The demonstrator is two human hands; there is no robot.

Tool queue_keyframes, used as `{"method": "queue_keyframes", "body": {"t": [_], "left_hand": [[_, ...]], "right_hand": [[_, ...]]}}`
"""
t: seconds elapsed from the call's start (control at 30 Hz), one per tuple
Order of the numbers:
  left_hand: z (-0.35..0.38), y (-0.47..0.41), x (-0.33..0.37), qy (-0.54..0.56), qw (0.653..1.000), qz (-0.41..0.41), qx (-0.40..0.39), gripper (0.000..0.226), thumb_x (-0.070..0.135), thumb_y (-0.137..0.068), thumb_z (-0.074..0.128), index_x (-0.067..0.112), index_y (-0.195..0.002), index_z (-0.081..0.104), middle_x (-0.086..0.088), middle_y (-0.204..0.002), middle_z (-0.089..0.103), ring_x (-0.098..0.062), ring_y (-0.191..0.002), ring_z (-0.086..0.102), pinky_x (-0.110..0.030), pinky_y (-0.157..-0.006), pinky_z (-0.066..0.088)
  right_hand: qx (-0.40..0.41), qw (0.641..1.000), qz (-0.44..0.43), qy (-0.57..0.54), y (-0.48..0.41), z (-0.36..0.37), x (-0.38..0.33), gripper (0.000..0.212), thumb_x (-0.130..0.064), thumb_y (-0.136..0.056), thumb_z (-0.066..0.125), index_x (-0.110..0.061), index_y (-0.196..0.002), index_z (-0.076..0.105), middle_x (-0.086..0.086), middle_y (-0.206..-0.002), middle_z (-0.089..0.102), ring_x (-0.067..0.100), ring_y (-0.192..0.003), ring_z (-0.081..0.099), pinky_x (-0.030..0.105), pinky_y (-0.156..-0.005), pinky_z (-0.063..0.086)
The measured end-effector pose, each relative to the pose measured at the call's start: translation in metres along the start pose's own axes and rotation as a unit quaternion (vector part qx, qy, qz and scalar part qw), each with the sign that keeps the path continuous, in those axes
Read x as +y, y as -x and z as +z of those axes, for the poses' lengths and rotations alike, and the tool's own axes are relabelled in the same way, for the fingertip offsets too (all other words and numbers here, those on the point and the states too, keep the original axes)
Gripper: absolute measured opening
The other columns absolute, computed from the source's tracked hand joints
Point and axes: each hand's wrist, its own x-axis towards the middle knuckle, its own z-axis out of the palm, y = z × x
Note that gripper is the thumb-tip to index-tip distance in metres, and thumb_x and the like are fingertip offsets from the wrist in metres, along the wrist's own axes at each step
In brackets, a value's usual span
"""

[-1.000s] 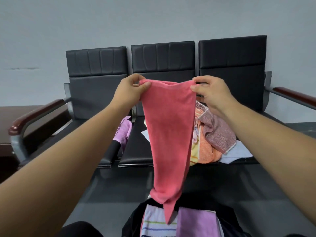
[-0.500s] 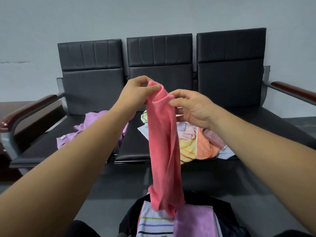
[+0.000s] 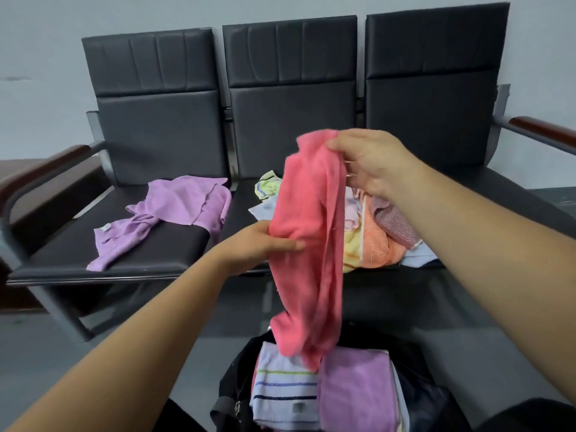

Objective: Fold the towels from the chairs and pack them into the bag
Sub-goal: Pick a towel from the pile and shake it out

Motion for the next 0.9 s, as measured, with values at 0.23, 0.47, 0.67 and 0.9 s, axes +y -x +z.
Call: {"method": "queue_keyframes", "body": {"t": [0.23,0.47,0.67,0.9], "left_hand": [[0.012,-0.013,0.0,0.209,0.975,0.061,0.052,0.049,0.024,-0.088,0.068,0.0,-0.13,0.061,-0.017,-0.127,0.068,-0.031,-0.114,0.066,-0.047,-0.091,0.055],[0.006,-0.031,-0.022,0.316,0.944,0.068,0.072,0.054,0.018,-0.095,0.064,-0.002,-0.143,0.049,-0.023,-0.14,0.058,-0.035,-0.132,0.055,-0.056,-0.114,0.039],[-0.004,-0.032,-0.019,0.266,0.959,0.085,0.057,0.038,0.004,-0.084,0.063,0.006,-0.122,0.066,-0.016,-0.117,0.07,-0.032,-0.111,0.066,-0.059,-0.1,0.046],[-0.016,-0.029,-0.013,0.048,0.995,0.074,0.053,0.043,-0.005,-0.093,0.062,0.026,-0.122,0.058,0.003,-0.111,0.073,-0.016,-0.103,0.07,-0.029,-0.079,0.059]], "right_hand": [[-0.05,0.973,0.218,0.055,-0.016,-0.012,0.077,0.02,-0.011,-0.092,0.07,-0.012,-0.112,0.066,0.004,-0.087,0.065,0.017,-0.079,0.061,0.03,-0.071,0.052],[-0.145,0.94,0.306,-0.03,-0.008,-0.032,0.127,0.053,-0.054,-0.072,0.074,-0.012,-0.101,0.06,0.005,-0.081,0.064,0.024,-0.084,0.063,0.049,-0.101,0.048],[-0.259,0.932,0.252,-0.005,0.001,-0.047,0.144,0.048,-0.047,-0.077,0.078,-0.017,-0.113,0.069,0.008,-0.105,0.073,0.024,-0.099,0.069,0.046,-0.098,0.052],[-0.083,0.988,0.099,-0.088,-0.005,-0.032,0.131,0.021,-0.004,-0.091,0.068,0.002,-0.111,0.068,0.012,-0.092,0.075,0.022,-0.083,0.072,0.031,-0.071,0.06]]}}
